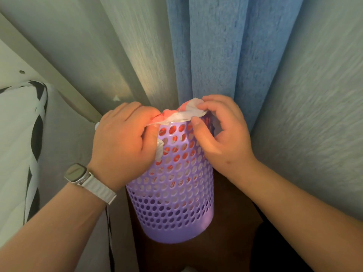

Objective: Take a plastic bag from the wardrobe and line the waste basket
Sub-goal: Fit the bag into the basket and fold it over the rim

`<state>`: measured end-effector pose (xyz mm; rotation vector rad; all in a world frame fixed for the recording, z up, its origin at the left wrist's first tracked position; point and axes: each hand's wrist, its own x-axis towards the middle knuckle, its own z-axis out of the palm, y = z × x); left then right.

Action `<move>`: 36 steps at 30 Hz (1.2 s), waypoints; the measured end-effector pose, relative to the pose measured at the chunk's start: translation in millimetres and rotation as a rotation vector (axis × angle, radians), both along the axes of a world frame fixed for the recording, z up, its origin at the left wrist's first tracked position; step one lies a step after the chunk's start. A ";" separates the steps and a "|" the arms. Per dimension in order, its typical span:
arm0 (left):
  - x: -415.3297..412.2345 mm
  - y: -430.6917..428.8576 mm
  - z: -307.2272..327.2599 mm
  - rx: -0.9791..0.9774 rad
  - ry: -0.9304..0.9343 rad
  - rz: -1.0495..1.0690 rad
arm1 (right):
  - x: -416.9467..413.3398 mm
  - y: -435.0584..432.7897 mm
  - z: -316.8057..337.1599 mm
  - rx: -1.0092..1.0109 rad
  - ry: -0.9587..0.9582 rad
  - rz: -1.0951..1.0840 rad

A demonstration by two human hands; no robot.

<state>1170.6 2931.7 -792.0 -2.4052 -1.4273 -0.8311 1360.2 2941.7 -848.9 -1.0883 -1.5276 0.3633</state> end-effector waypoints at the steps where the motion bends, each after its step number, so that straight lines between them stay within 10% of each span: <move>1: -0.4 -0.1 -0.2 0.002 -0.016 0.011 | -0.9 -0.7 -0.7 0.008 0.012 -0.009; 20: 0.6 -3.2 3.7 -0.075 -0.107 0.149 | 5.0 3.9 -10.3 0.022 -0.182 0.100; 36: 7.5 -3.8 0.6 0.021 -0.111 0.299 | 2.9 -5.5 6.2 0.001 0.062 0.095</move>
